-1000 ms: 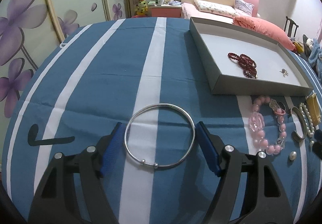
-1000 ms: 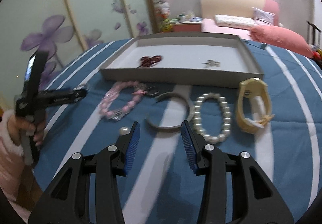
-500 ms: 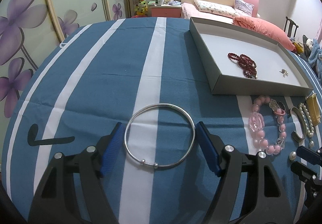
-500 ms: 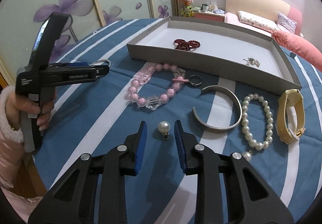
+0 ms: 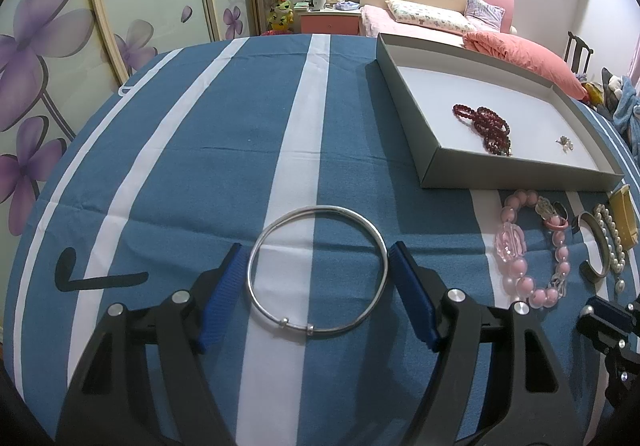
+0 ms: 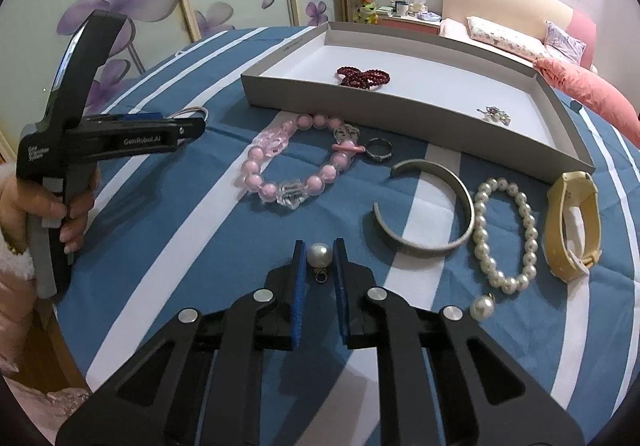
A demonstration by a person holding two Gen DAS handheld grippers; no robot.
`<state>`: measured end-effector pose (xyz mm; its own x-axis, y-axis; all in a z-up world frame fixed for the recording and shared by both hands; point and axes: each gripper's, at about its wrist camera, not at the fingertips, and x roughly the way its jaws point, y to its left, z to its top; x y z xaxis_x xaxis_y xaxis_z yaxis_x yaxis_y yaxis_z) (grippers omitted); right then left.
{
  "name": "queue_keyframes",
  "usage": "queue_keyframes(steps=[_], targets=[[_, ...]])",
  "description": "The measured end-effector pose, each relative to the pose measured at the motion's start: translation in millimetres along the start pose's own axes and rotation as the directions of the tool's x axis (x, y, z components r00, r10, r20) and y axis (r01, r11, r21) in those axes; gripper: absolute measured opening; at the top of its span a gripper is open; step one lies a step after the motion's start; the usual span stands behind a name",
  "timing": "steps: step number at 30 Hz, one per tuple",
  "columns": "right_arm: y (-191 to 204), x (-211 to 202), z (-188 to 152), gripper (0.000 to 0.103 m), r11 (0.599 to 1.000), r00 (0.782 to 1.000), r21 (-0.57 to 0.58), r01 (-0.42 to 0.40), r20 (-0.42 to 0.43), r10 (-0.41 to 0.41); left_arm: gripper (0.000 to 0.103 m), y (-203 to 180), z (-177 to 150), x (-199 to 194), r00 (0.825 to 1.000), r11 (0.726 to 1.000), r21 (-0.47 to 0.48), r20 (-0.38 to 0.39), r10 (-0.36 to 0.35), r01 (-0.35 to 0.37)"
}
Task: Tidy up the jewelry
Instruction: 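Carry the silver bangle into the tray with left tool while right tool carries pearl pendant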
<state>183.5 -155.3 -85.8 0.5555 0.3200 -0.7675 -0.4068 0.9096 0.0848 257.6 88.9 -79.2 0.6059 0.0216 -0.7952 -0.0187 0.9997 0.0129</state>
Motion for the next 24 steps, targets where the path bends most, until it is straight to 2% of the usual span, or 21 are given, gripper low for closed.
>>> queue_keyframes(steps=[14,24], targets=[[-26,-18,-17,0.014,0.995,0.998,0.081,0.051,0.028,-0.053,0.071,-1,-1,0,1.0,1.0,-0.002,0.001,0.006,-0.006],[-36,-29,-15,0.014,0.992,0.995,0.104,0.068,0.066,-0.075,0.071,-26,-3,-7,0.999,0.999,0.027,0.017,-0.04,0.039]])
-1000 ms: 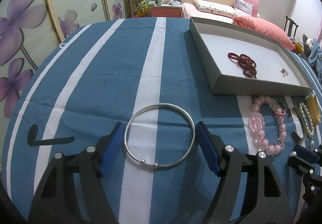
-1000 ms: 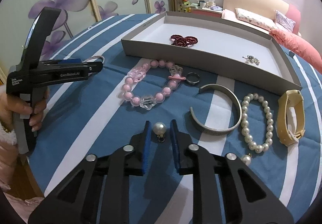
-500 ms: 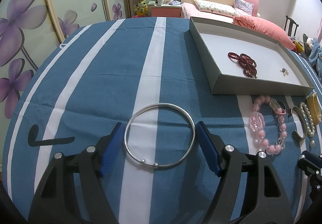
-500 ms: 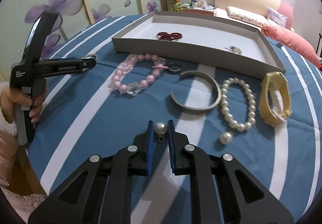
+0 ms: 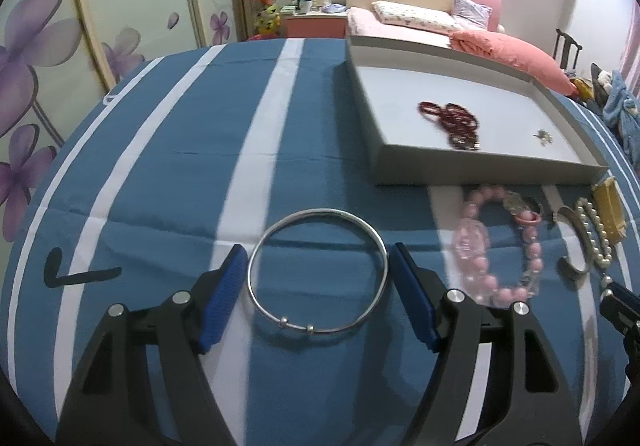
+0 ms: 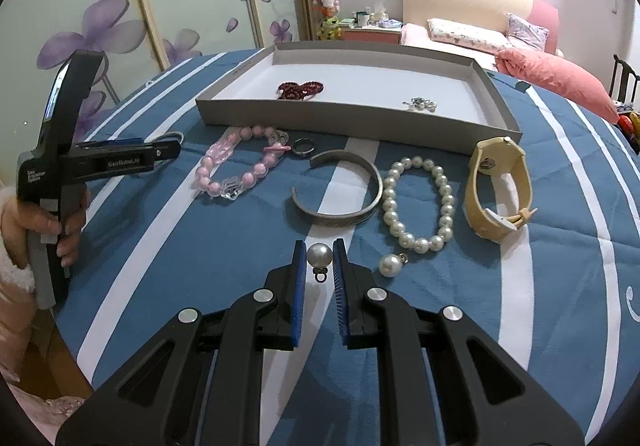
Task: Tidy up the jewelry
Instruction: 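Carry the silver bangle into the tray with left tool while right tool carries pearl pendant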
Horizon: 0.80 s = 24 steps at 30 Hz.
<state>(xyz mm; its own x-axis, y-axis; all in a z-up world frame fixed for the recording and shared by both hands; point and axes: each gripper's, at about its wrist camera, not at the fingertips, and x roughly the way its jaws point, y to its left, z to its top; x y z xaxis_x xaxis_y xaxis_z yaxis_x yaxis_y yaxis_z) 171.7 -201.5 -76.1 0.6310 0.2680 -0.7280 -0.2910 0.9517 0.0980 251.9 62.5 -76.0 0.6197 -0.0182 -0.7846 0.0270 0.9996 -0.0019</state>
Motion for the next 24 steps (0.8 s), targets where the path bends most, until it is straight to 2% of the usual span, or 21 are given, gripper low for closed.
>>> queue_keyframes(steps=[12,24], targets=[[-17,-12,11,0.014,0.998,0.996,0.037,0.041,0.077,-0.044,0.071,-30,8,-37,0.991,0.998,0.027,0.118,-0.066,0.063],[-24,-24,24,0.014,0.996,0.984,0.046,0.081,0.155,-0.087,0.071,-53,17,-58,0.974,0.992,0.047,0.189,-0.122,0.115]])
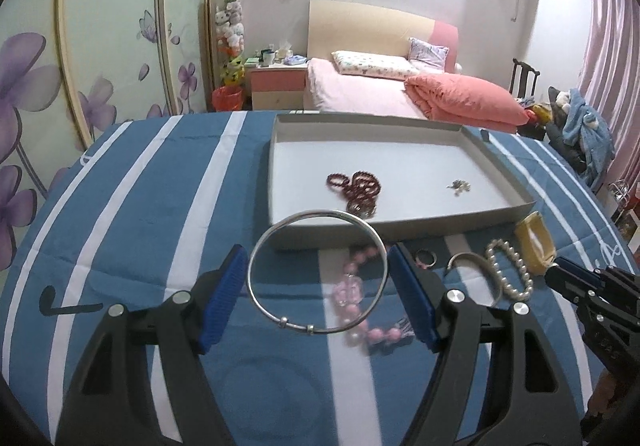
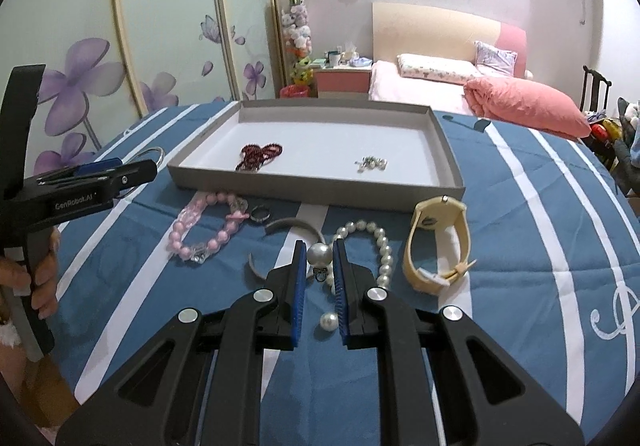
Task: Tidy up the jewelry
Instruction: 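Carry the silver bangle into the tray with left tool while right tool carries pearl pendant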
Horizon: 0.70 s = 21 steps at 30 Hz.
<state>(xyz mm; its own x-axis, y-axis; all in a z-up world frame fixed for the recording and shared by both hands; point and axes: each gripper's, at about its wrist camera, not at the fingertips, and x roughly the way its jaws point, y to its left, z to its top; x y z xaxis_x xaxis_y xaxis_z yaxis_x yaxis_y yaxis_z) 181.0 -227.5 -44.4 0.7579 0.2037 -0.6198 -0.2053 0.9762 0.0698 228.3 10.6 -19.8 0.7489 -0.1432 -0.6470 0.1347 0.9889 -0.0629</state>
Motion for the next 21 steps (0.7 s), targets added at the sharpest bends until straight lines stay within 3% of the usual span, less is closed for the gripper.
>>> queue_keyframes(steps=[13,21], targets=[[-4,-10,26,0.014,0.999,0.991,0.021,0.04,0.126,-0.043,0.071,-15,7,-9,0.996,0.999,-0.017,0.086,-0.034,0.035],[-8,-17,40,0.014,0.998,0.971,0.051,0.041,0.232,-0.052,0.071,-23,9,-22,0.981,1.0,-0.007,0.194,-0.015,0.017]])
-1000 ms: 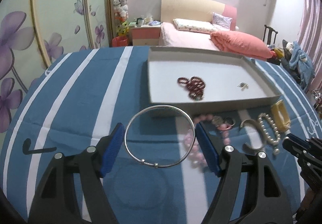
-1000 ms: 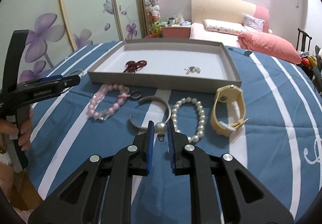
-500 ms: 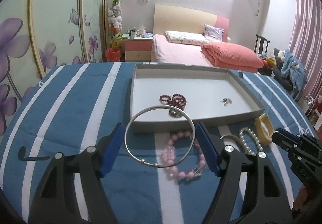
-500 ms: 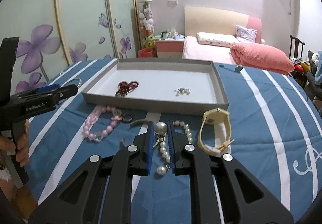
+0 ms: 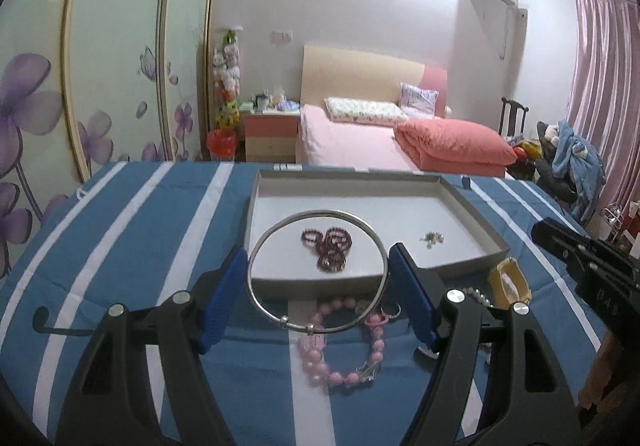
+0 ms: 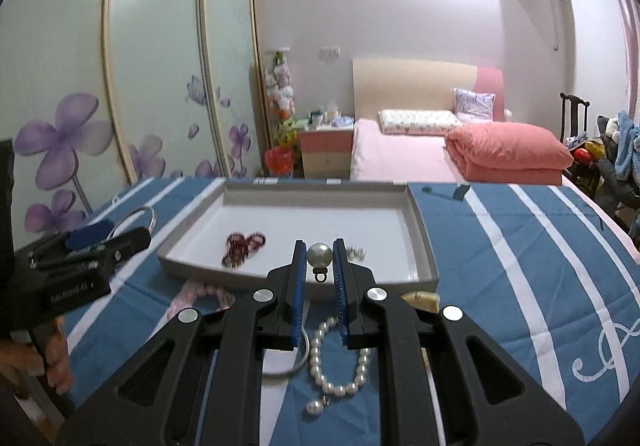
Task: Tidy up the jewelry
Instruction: 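Carry the silver bangle into the tray with left tool while right tool carries pearl pendant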
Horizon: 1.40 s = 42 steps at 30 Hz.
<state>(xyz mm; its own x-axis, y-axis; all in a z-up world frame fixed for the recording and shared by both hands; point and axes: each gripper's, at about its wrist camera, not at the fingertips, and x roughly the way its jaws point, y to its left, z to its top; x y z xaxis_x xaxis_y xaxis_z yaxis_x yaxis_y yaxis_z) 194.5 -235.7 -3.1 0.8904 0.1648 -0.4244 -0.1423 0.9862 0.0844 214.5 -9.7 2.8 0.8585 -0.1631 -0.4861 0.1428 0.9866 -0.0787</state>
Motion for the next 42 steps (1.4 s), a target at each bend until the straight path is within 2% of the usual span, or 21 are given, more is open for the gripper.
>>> queue_keyframes(steps=[9,14,30,42], targets=[[1,-2,7,0.014,1.0,0.997,0.016,-0.002,0.082,0.0,0.071,-11,2,-12,0.994,0.999,0.026,0.105,0.024,-0.027],[-1,0,9,0.014,1.0,0.995,0.024,0.0,0.097,-0.002,0.071,-16,4,-14,0.99,0.999,0.034,0.136,0.028,-0.033],[-7,18,23,0.014,0.999,0.993,0.033,0.019,0.118,-0.023,0.071,-23,22,5,0.985,0.999,0.024,0.17,0.031,-0.036],[-15,73,38,0.014,0.999,0.998,0.039,0.012,0.06,-0.015,0.071,-19,37,59,0.99,0.999,0.008,0.133,0.035,-0.037]])
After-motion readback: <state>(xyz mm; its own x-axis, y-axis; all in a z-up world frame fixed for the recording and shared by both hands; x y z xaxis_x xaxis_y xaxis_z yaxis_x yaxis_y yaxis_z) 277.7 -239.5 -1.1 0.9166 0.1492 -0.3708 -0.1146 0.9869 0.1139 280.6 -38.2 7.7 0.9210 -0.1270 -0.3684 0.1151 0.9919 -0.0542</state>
